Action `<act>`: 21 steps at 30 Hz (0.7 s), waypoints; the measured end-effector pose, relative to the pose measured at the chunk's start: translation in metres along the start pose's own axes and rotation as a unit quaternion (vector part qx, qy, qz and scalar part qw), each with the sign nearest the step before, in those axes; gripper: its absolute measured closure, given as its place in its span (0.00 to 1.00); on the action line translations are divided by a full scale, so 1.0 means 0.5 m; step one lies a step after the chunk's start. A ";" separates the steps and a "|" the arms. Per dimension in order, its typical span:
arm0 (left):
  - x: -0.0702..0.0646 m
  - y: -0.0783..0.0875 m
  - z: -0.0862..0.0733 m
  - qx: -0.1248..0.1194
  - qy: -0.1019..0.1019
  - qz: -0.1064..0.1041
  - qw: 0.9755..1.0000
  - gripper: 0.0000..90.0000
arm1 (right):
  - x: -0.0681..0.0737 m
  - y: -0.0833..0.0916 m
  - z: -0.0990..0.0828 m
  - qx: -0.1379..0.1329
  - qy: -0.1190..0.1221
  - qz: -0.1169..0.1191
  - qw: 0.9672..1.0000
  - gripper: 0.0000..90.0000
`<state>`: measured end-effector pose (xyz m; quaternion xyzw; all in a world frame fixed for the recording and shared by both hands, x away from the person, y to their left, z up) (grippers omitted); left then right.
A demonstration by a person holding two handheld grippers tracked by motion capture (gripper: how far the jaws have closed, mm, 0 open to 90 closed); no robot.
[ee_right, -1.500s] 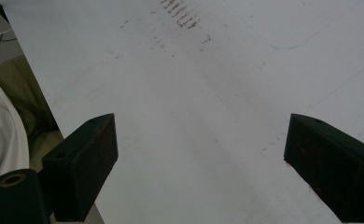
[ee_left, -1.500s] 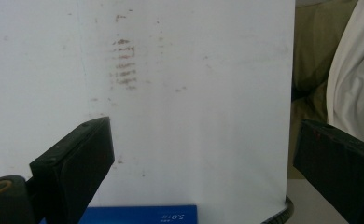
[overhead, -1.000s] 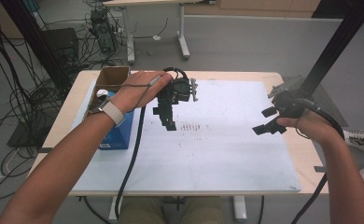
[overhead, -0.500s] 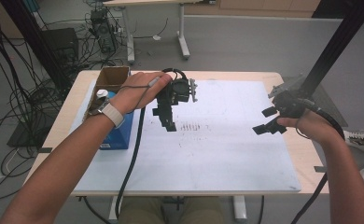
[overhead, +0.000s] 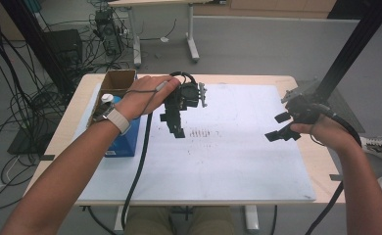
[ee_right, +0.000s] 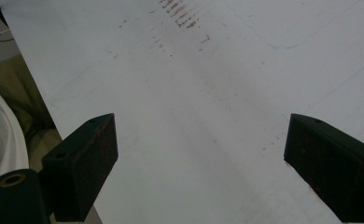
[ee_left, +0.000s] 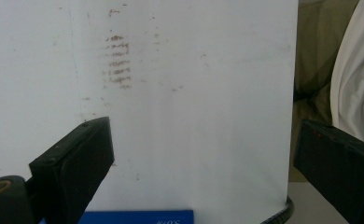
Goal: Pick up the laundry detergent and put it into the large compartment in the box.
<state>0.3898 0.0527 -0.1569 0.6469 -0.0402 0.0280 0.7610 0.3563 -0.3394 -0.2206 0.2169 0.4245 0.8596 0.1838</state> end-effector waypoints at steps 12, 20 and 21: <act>-0.002 -0.001 0.002 0.002 0.001 -0.001 1.000 0.06 | 0.003 0.002 -0.002 0.000 0.000 -0.001 1.000 0.11; -0.003 0.000 0.002 0.003 0.001 -0.001 1.000 0.06 | 0.005 0.003 -0.003 0.000 0.000 -0.002 1.000 0.11; -0.004 0.000 0.003 0.004 0.001 0.000 1.000 0.06 | 0.005 0.003 -0.003 -0.001 0.001 -0.002 1.000 0.11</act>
Point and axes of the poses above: each handheld gripper's, and its own axes: y roughly backward along the jaws, z roughly out of its top, x roughly to its left, the point moved 6 cm from there along -y, roughly forward along the jaws, and after that the axes turned 6 degrees about z, right-handed, at the moved point
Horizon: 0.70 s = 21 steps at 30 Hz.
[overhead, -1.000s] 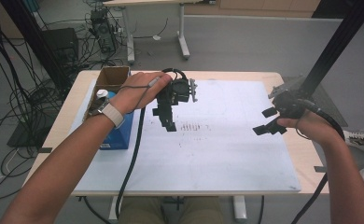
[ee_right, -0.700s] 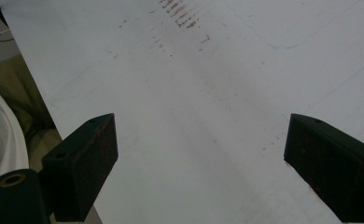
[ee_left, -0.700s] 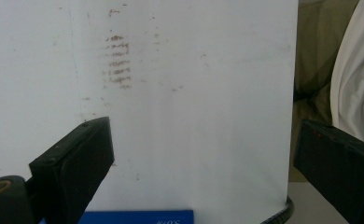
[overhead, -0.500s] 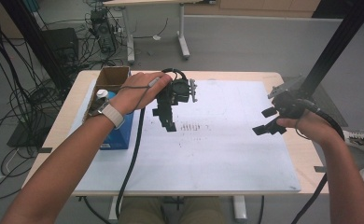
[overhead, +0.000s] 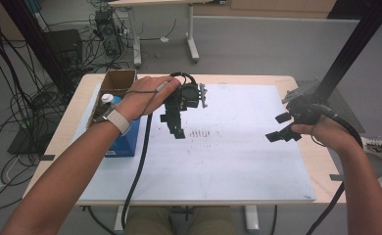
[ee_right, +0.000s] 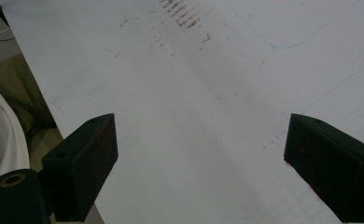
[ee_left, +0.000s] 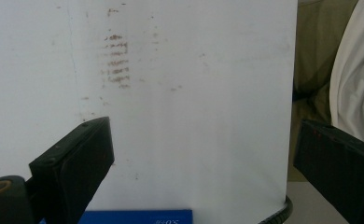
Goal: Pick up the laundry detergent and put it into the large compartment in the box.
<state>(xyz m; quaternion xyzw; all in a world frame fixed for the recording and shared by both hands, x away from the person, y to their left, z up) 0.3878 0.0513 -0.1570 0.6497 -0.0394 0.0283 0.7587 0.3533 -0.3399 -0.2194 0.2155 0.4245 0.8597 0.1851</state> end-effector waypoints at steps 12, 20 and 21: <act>-0.001 -0.004 -0.006 -0.001 0.004 -0.002 1.000 0.06 | 0.001 -0.003 0.001 0.000 0.001 0.001 1.000 0.11; -0.001 -0.007 -0.008 -0.002 0.005 -0.003 1.000 0.06 | 0.002 -0.002 0.000 -0.001 0.002 0.000 1.000 0.11; -0.001 -0.007 -0.008 -0.002 0.006 -0.003 1.000 0.06 | 0.003 -0.002 0.000 -0.001 0.002 0.000 1.000 0.11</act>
Point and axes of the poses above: each handheld gripper's, and its own axes: y roughly backward along the jaws, z roughly out of its top, x roughly to its left, the point moved 6 cm from there along -y, roughly forward along the jaws, and after that the axes turned 6 degrees about z, right-handed, at the moved point
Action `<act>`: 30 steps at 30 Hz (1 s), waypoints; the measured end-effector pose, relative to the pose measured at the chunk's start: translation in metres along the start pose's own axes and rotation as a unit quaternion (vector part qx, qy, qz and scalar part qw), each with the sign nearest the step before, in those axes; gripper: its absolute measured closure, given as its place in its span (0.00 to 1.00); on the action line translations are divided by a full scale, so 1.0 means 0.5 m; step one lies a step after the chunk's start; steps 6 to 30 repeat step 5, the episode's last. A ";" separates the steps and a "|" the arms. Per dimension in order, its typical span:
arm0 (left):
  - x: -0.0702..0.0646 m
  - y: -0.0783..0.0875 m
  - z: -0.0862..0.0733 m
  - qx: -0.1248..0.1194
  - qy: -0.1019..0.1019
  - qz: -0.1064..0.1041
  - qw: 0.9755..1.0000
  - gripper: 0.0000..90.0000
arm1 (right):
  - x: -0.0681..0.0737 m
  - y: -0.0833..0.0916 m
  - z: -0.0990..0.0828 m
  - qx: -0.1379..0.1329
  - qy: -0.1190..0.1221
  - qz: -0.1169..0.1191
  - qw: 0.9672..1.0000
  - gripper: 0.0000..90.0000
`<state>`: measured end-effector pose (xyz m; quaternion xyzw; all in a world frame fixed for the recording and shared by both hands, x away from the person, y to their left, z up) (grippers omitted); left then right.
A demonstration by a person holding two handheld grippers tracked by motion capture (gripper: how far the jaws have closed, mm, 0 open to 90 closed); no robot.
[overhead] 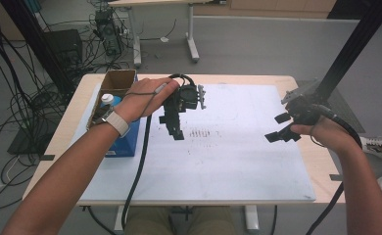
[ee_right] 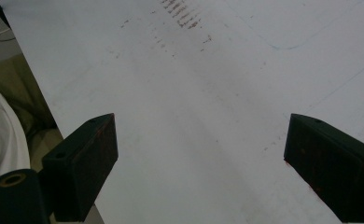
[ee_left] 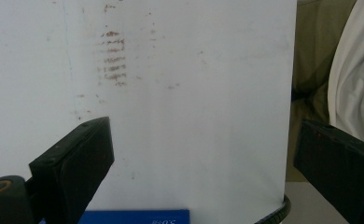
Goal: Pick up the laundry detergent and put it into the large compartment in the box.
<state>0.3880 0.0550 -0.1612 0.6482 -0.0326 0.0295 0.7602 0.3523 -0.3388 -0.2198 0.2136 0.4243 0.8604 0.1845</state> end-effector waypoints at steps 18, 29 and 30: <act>-0.001 0.002 -0.001 -0.002 0.002 0.003 1.000 0.06 | 0.002 0.002 -0.002 -0.002 -0.001 -0.002 1.000 0.11; -0.001 0.002 -0.001 -0.002 0.002 0.003 1.000 0.06 | 0.002 0.002 -0.002 -0.002 -0.001 -0.002 1.000 0.11; -0.001 0.002 -0.001 -0.002 0.002 0.003 1.000 0.06 | 0.002 0.002 -0.002 -0.002 -0.001 -0.002 1.000 0.11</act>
Point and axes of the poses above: each handheld gripper's, and its own axes: y roughly backward along the jaws, z roughly out of its top, x roughly to its left, the point moved 6 cm from there along -y, roughly forward along the jaws, and after that the axes turned 6 degrees about z, right-handed, at the moved point
